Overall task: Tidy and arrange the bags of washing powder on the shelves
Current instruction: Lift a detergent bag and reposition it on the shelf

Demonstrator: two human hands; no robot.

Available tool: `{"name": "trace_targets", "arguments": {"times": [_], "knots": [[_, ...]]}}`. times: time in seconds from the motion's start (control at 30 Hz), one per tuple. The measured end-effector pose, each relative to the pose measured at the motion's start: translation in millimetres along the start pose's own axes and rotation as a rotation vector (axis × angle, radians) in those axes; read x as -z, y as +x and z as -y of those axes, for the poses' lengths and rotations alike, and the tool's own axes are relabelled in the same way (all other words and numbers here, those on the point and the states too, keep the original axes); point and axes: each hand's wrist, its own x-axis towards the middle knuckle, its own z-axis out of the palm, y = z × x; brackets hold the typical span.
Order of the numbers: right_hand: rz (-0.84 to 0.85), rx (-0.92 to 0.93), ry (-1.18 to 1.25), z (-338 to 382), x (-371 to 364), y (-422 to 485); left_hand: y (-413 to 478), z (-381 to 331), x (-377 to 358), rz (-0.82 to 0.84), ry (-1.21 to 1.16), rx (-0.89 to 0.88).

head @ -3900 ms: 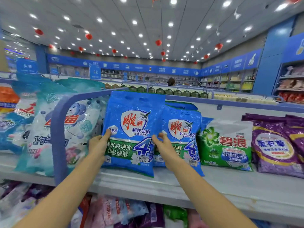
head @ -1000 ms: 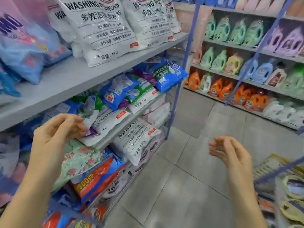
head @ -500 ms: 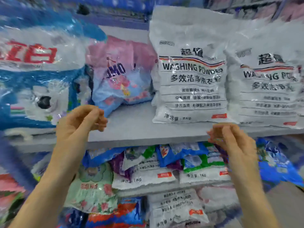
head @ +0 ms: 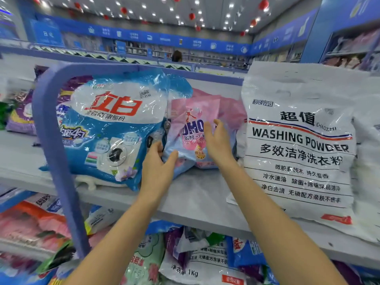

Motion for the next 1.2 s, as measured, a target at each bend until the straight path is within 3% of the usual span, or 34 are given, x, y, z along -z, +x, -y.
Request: {"name": "trace_targets", "arguments": {"times": [0.17, 0.27, 0.43, 0.67, 0.83, 0.97, 1.1, 1.2], "knots": [[-0.016, -0.221, -0.103, -21, -4, 36, 11, -4, -9, -0.013, 0.317, -0.149], [-0.008, -0.197, -0.145, -30, -5, 40, 18, -5, -15, -0.018, 0.478, -0.176], [-0.104, -0.13, 0.004, -22, -1, 28, 27, -8, -16, -0.073, 0.44, -0.18], [-0.32, 0.009, 0.126, 0, 17, -15, 17, -11, -6, -0.123, 0.253, -0.375], [-0.385, 0.101, 0.35, 6, 42, -47, 5, -17, 13, -0.191, 0.083, -0.579], [-0.433, 0.079, 0.551, 6, 59, -58, 17, -19, 34, -0.269, -0.131, -0.447], [-0.36, 0.037, 0.691, 5, 68, -63, 18, -20, 27, -0.153, -0.166, -0.266], [-0.301, 0.041, 0.617, -3, 78, -76, 18, -16, 19, -0.066, -0.152, -0.248]]}}
